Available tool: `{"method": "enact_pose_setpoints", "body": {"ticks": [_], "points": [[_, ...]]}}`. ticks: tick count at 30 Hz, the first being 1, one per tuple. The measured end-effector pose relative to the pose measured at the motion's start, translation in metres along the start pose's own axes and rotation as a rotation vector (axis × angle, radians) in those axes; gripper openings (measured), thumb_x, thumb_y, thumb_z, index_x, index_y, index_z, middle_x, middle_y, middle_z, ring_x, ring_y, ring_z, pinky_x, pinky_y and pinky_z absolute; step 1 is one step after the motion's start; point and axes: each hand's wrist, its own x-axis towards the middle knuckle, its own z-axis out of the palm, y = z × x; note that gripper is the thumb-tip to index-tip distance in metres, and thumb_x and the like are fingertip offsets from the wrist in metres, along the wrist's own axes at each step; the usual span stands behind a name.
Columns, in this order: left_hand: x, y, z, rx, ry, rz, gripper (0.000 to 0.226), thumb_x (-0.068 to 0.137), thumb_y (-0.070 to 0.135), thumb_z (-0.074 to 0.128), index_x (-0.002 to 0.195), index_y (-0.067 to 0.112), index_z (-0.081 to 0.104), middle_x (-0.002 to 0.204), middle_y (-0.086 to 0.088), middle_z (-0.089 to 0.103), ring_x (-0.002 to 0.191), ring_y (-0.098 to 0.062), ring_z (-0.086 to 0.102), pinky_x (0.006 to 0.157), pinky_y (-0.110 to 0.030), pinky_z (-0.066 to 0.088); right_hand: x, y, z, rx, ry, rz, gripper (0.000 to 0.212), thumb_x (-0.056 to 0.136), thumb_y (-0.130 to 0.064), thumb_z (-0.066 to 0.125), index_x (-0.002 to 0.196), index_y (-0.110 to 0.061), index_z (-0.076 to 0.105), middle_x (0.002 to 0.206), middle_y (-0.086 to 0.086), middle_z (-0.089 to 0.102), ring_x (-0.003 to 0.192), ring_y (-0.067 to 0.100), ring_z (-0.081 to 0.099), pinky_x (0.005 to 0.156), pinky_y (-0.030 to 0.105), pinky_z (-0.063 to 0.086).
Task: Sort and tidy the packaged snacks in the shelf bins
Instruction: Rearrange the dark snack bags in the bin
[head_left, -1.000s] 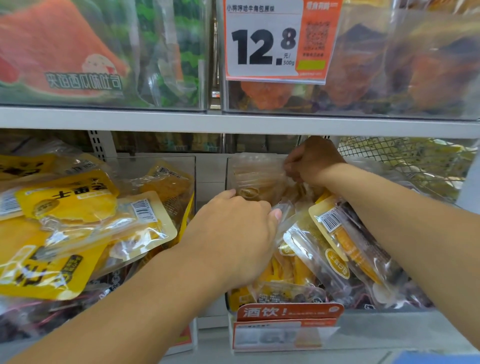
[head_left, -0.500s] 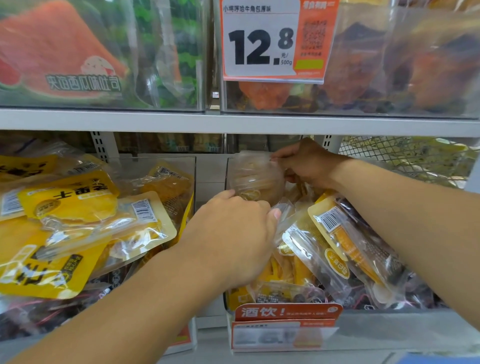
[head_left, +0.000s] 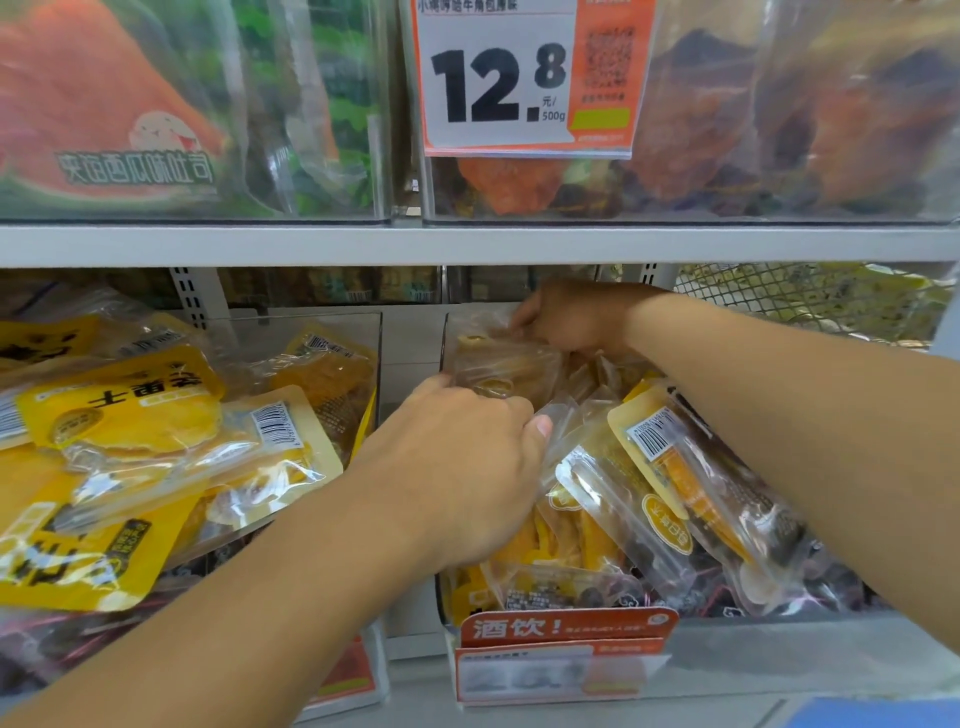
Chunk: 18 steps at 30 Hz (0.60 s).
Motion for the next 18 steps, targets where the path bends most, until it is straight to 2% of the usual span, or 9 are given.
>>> {"method": "enact_pose_setpoints", "body": {"ticks": [3, 6, 8, 10, 11, 13, 15, 16, 18], "points": [[-0.002, 0.003, -0.003, -0.029, 0.019, -0.013, 0.043, 0.107, 0.042, 0.012, 0.075, 0.028, 0.038, 0.069, 0.007, 0.047, 0.069, -0.009, 0.047, 0.116, -0.036, 0.025, -0.007, -0.002, -0.001, -0.126, 0.047, -0.02, 0.024, 0.101, -0.02, 0.051, 0.109, -0.022, 0.073, 0.11, 0.005, 0.071, 0.096, 0.027, 0.07, 0.084, 0.041, 0.06], [-0.005, 0.001, -0.002, -0.098, 0.039, -0.03, 0.046, 0.106, 0.045, 0.015, 0.071, 0.027, 0.038, 0.065, 0.007, 0.047, 0.067, -0.01, 0.045, 0.111, -0.037, 0.034, -0.027, -0.003, -0.006, -0.01, 0.081, 0.003, 0.028, 0.102, -0.038, 0.049, 0.116, -0.024, 0.07, 0.111, 0.005, 0.072, 0.093, 0.023, 0.071, 0.088, 0.038, 0.057], [-0.005, -0.002, -0.002, -0.172, 0.05, -0.052, 0.048, 0.105, 0.048, 0.024, 0.069, 0.024, 0.044, 0.062, 0.006, 0.049, 0.065, -0.012, 0.048, 0.089, -0.039, 0.049, -0.037, -0.006, -0.008, -0.158, 0.122, 0.011, 0.034, 0.103, -0.04, 0.047, 0.129, -0.024, 0.062, 0.126, 0.004, 0.064, 0.101, 0.02, 0.063, 0.085, 0.028, 0.047], [-0.003, -0.006, -0.005, -0.323, 0.057, -0.119, 0.048, 0.106, 0.044, 0.035, 0.067, 0.019, 0.048, 0.058, 0.006, 0.047, 0.057, -0.01, 0.046, 0.06, -0.031, 0.042, -0.05, -0.01, -0.003, -0.296, 0.161, 0.002, 0.04, 0.101, -0.034, 0.055, 0.138, -0.022, 0.05, 0.136, 0.006, 0.053, 0.115, 0.024, 0.056, 0.084, 0.026, 0.039], [-0.001, -0.008, -0.008, -0.398, 0.059, -0.152, 0.047, 0.106, 0.041, 0.038, 0.068, 0.015, 0.049, 0.056, 0.007, 0.045, 0.052, -0.008, 0.044, 0.055, -0.03, 0.036, -0.057, -0.011, 0.001, -0.336, 0.208, -0.032, 0.041, 0.097, -0.028, 0.061, 0.135, -0.021, 0.048, 0.134, 0.006, 0.05, 0.116, 0.026, 0.053, 0.083, 0.027, 0.039], [0.001, -0.01, -0.013, -0.447, 0.064, -0.171, 0.041, 0.106, 0.034, 0.042, 0.075, 0.013, 0.06, 0.062, 0.008, 0.054, 0.056, -0.005, 0.049, 0.056, -0.03, 0.038, -0.071, -0.013, 0.007, -0.415, 0.304, -0.149, 0.031, 0.087, -0.018, 0.067, 0.115, -0.019, 0.053, 0.11, 0.002, 0.052, 0.1, 0.023, 0.053, 0.074, 0.028, 0.04], [0.0, -0.008, -0.015, -0.415, 0.075, -0.158, 0.029, 0.104, 0.031, 0.047, 0.093, 0.024, 0.073, 0.082, 0.014, 0.068, 0.077, -0.002, 0.061, 0.066, -0.022, 0.046, -0.081, -0.011, 0.004, -0.42, 0.26, -0.24, 0.017, 0.083, -0.009, 0.066, 0.095, -0.019, 0.06, 0.086, -0.008, 0.052, 0.082, 0.015, 0.05, 0.061, 0.019, 0.039], [-0.003, -0.006, -0.014, -0.394, 0.063, -0.147, 0.026, 0.104, 0.032, 0.049, 0.102, 0.028, 0.075, 0.089, 0.015, 0.07, 0.082, -0.002, 0.062, 0.068, -0.019, 0.047, -0.084, -0.011, 0.001, -0.397, 0.203, -0.266, 0.018, 0.084, -0.006, 0.065, 0.092, -0.023, 0.065, 0.084, -0.014, 0.054, 0.079, 0.01, 0.05, 0.061, 0.012, 0.04], [-0.01, -0.001, -0.013, -0.343, 0.018, -0.105, 0.026, 0.103, 0.033, 0.048, 0.109, 0.031, 0.074, 0.087, 0.015, 0.071, 0.081, -0.003, 0.063, 0.071, -0.022, 0.049, -0.087, -0.01, -0.004, -0.39, 0.075, -0.261, 0.04, 0.088, -0.002, 0.059, 0.109, -0.033, 0.072, 0.102, -0.023, 0.055, 0.084, -0.002, 0.049, 0.065, 0.0, 0.037]]}}
